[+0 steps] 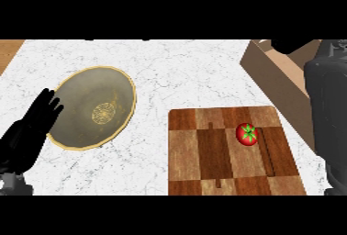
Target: Pick the eggplant from the cutting board and place it in the cardboard box
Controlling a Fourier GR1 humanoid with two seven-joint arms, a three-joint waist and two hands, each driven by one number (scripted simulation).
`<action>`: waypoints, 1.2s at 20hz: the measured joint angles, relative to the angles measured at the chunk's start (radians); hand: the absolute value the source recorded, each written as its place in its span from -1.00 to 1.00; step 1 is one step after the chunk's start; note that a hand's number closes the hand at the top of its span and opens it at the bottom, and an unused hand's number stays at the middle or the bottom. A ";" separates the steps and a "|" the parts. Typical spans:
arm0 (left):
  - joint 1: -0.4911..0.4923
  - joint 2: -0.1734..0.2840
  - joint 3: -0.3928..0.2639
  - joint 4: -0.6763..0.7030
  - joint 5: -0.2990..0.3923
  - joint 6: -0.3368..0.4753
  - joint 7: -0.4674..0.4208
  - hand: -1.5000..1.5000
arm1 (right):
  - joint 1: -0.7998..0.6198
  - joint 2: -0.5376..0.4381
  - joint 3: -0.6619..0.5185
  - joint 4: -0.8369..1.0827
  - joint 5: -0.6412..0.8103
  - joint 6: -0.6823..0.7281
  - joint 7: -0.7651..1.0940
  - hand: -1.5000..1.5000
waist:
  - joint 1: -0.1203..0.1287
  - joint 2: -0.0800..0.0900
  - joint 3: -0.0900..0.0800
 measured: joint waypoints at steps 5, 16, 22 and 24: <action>-0.015 -0.002 0.006 0.010 -0.004 -0.003 -0.002 0.00 | 0.040 -0.052 -0.032 0.066 -0.022 -0.081 -0.098 1.00 | 0.001 0.001 0.000; -0.023 -0.020 -0.002 0.024 -0.022 -0.008 -0.014 0.00 | 0.111 -0.089 -0.100 0.350 -0.066 -0.320 -0.298 1.00 | 0.006 0.003 0.000; -0.040 -0.012 0.015 0.046 -0.015 -0.014 -0.015 0.00 | 0.125 -0.091 -0.165 0.512 -0.119 -0.319 -0.302 -1.00 | 0.007 0.003 -0.001; -0.032 -0.010 0.016 0.022 -0.009 -0.016 0.002 0.00 | 0.132 -0.093 -0.176 0.563 -0.132 -0.330 -0.320 -1.00 | 0.008 0.003 0.000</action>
